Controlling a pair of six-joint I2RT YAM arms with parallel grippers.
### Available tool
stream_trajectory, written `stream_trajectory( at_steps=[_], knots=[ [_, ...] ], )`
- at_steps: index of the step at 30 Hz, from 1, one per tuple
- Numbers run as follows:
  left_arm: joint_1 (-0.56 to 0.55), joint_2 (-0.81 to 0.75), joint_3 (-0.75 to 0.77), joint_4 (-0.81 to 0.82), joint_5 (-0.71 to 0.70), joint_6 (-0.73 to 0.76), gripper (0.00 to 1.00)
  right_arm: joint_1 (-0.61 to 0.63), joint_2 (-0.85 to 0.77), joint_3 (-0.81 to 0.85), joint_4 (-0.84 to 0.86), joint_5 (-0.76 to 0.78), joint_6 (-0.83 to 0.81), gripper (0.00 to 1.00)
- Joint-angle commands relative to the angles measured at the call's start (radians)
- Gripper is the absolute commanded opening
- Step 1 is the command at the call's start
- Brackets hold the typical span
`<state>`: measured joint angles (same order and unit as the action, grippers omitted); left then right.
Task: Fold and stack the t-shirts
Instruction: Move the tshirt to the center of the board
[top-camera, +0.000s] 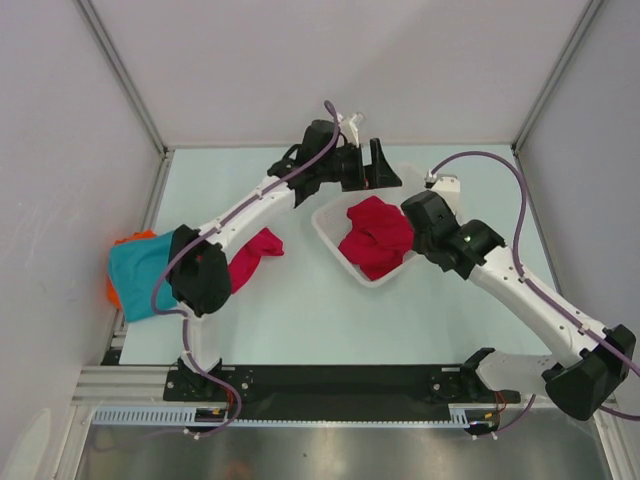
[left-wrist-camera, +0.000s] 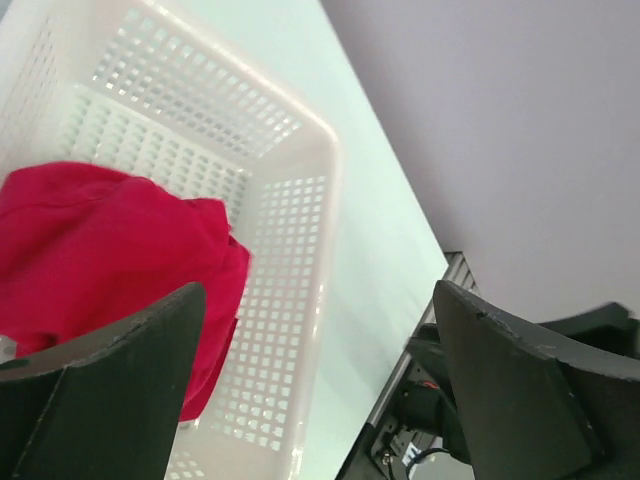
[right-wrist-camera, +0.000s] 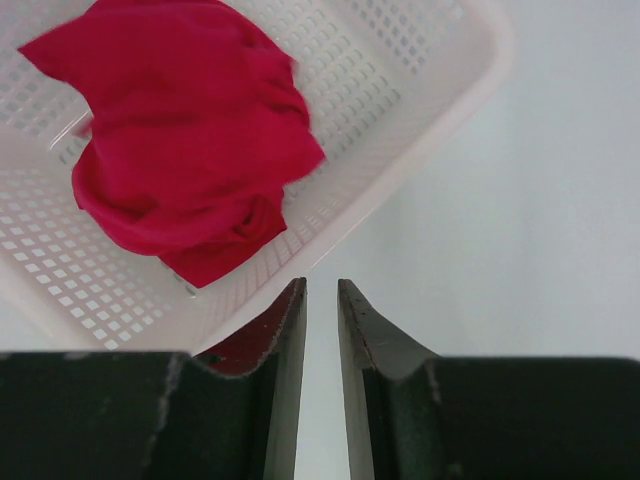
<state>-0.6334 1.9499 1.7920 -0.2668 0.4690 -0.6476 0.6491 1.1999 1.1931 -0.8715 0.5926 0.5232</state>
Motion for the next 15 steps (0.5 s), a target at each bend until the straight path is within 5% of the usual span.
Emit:
stream_trajectory(
  at_steps=[1, 8, 15],
  knots=[
    [0.046, -0.1, 0.092, -0.04, 0.051, 0.026, 1.0, -0.005, 0.01, 0.013, 0.042, -0.016, 0.003, 0.24],
    [0.257, -0.31, 0.02, -0.182, -0.075, -0.001, 1.0, -0.005, 0.078, 0.01, 0.072, -0.108, -0.009, 0.3],
    [0.477, -0.603, -0.293, -0.164, -0.191, -0.037, 1.0, 0.036, 0.271, 0.043, 0.161, -0.273, -0.023, 0.41]
  ],
)
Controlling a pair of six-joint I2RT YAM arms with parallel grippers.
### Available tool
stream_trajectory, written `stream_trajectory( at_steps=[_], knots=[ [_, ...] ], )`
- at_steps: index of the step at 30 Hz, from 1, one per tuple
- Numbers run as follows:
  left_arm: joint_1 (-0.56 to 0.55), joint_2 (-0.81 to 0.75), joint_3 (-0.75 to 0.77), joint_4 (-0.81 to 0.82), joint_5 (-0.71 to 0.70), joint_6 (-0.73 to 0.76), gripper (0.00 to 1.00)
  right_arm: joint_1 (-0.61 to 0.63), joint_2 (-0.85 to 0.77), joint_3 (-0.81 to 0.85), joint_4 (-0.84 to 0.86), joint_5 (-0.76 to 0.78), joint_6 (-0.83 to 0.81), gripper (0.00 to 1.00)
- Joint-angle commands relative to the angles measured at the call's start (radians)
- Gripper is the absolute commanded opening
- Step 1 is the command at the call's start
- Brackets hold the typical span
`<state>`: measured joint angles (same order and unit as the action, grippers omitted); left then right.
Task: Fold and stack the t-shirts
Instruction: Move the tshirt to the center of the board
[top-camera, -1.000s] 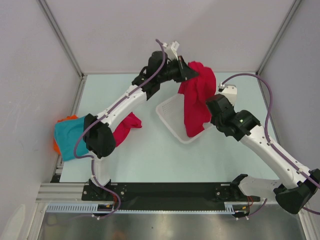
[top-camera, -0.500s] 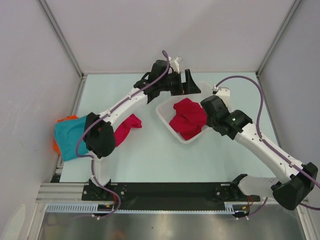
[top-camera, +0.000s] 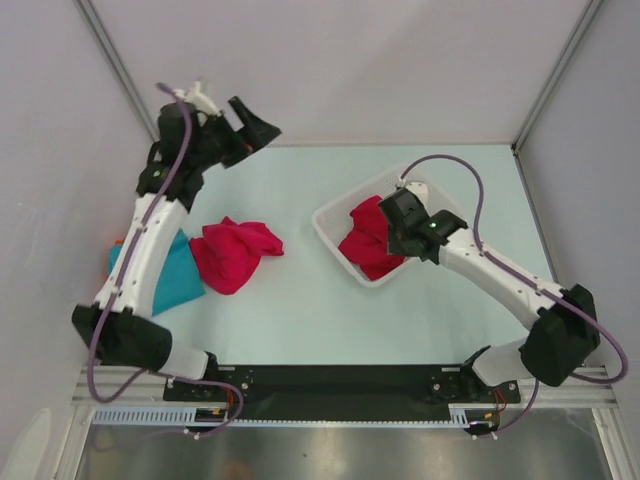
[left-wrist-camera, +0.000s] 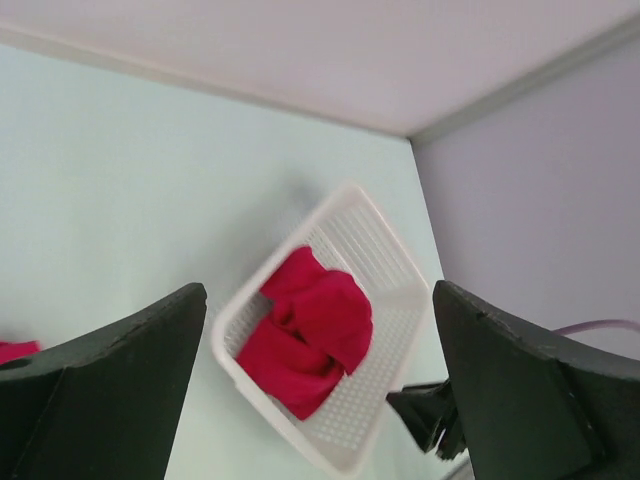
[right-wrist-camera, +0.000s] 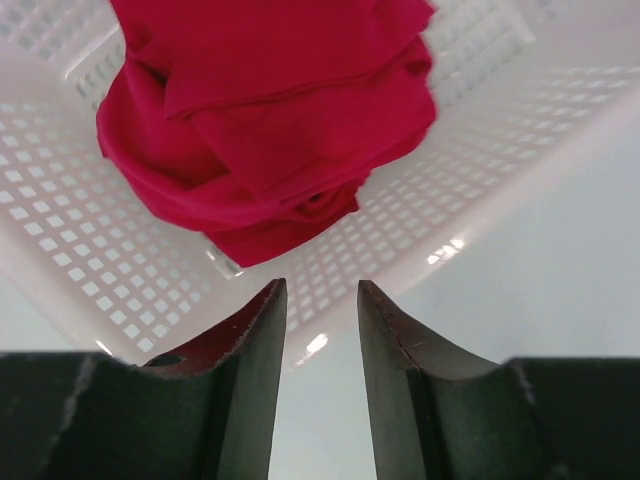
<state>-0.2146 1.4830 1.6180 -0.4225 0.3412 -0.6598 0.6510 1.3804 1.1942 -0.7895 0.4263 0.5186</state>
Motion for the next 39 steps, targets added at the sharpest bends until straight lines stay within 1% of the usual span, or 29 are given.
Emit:
stream_trajectory(
  at_steps=[1, 2, 4, 5, 7, 9, 11, 12, 18, 22, 26, 29, 33, 35, 38, 39],
  knots=[
    [0.073, -0.16, -0.141, -0.001, -0.061, -0.026, 1.0, 0.062, 0.115, 0.056, 0.088, -0.11, -0.02, 0.43],
    [0.099, -0.188, -0.158, 0.007, -0.053, -0.026, 1.0, 0.079, 0.137, 0.089, 0.095, -0.116, -0.025, 0.44],
    [0.113, -0.204, -0.191, 0.005, -0.039, -0.024, 1.0, 0.126, 0.221, 0.137, 0.105, -0.129, -0.032, 0.45],
    [0.121, -0.213, -0.199, 0.005, -0.036, -0.024, 1.0, 0.142, 0.255, 0.198, 0.104, -0.13, -0.035, 0.45],
    [0.124, -0.217, -0.222, 0.005, -0.033, -0.024, 1.0, 0.177, 0.342, 0.255, 0.088, -0.123, -0.045, 0.45],
    [0.127, -0.222, -0.24, 0.008, -0.027, -0.023, 1.0, 0.219, 0.391, 0.342, 0.066, -0.109, -0.048, 0.44],
    [0.13, -0.225, -0.247, 0.01, -0.022, -0.018, 1.0, 0.251, 0.445, 0.389, 0.055, -0.1, -0.055, 0.44],
    [0.132, -0.225, -0.251, 0.007, -0.022, -0.017, 1.0, 0.259, 0.459, 0.421, 0.053, -0.097, -0.057, 0.43],
    [0.144, -0.236, -0.271, 0.013, -0.015, -0.012, 1.0, 0.285, 0.511, 0.49, 0.075, -0.119, -0.069, 0.43],
    [0.152, -0.248, -0.279, 0.016, -0.013, -0.011, 1.0, 0.303, 0.566, 0.588, 0.065, -0.129, -0.086, 0.43],
    [0.179, -0.273, -0.282, 0.013, -0.002, -0.008, 1.0, 0.317, 0.647, 0.682, 0.055, -0.15, -0.101, 0.43],
    [0.204, -0.296, -0.279, 0.005, 0.015, -0.004, 1.0, 0.311, 0.724, 0.738, 0.059, -0.196, -0.104, 0.42],
    [0.212, -0.322, -0.287, 0.004, 0.031, -0.003, 1.0, 0.292, 0.839, 0.771, 0.078, -0.256, -0.098, 0.41],
    [0.245, -0.323, -0.29, -0.001, 0.044, 0.002, 1.0, 0.274, 0.858, 0.766, 0.079, -0.264, -0.082, 0.39],
    [0.251, -0.326, -0.297, -0.002, 0.058, 0.006, 1.0, 0.245, 0.838, 0.697, 0.102, -0.255, -0.06, 0.38],
    [0.254, -0.326, -0.305, -0.002, 0.064, 0.006, 1.0, 0.237, 0.824, 0.639, 0.11, -0.242, -0.049, 0.38]
  ],
)
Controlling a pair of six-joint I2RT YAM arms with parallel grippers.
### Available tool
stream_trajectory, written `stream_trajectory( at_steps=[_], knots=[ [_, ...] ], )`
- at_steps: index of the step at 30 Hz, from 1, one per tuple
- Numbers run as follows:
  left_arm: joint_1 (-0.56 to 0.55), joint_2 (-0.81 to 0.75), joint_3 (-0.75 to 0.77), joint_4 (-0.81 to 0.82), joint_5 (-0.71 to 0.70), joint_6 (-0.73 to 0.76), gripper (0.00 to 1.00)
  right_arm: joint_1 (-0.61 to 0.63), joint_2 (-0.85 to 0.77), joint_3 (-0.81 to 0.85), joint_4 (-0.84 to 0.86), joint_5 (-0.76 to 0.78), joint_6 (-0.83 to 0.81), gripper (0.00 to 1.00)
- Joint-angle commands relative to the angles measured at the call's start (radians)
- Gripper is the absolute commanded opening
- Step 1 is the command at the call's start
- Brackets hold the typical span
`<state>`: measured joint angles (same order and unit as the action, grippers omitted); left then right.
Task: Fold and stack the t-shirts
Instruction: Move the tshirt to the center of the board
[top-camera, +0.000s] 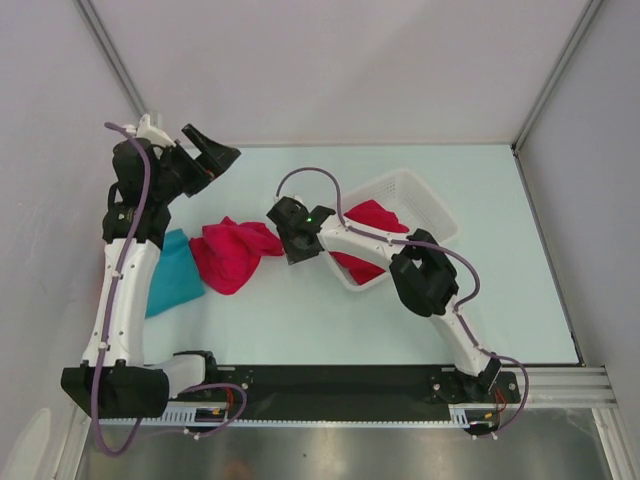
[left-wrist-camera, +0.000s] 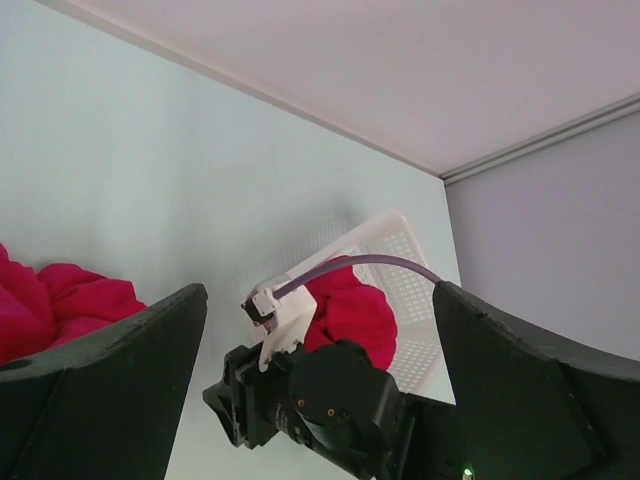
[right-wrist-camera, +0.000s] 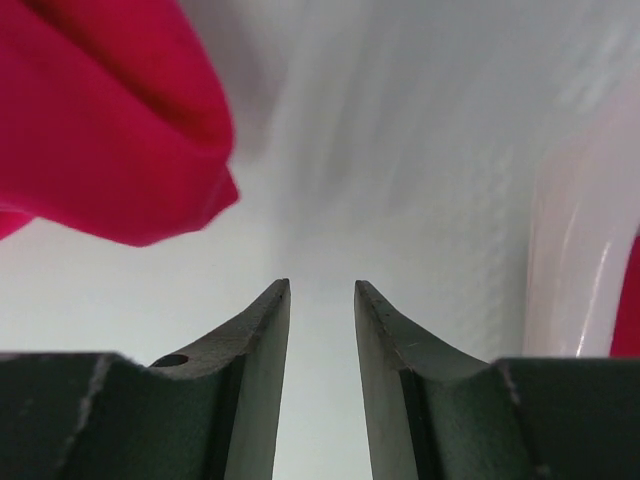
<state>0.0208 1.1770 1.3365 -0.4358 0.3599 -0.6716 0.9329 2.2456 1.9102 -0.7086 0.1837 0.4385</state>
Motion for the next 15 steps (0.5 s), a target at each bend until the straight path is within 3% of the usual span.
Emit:
stream_trajectory(
  at_steps=[1, 8, 15],
  knots=[
    [0.022, -0.02, -0.026, 0.015, 0.048, 0.018, 1.0, -0.055, -0.064, -0.117, 0.04, 0.002, 0.038, 0.38],
    [0.025, -0.01, -0.069, 0.057, 0.086, 0.0, 1.0, -0.137, -0.349, -0.488, 0.165, 0.095, 0.143, 0.36],
    [0.028, -0.011, -0.097, 0.085, 0.109, -0.014, 1.0, -0.17, -0.493, -0.72, 0.159, 0.23, 0.333, 0.37]
  ],
)
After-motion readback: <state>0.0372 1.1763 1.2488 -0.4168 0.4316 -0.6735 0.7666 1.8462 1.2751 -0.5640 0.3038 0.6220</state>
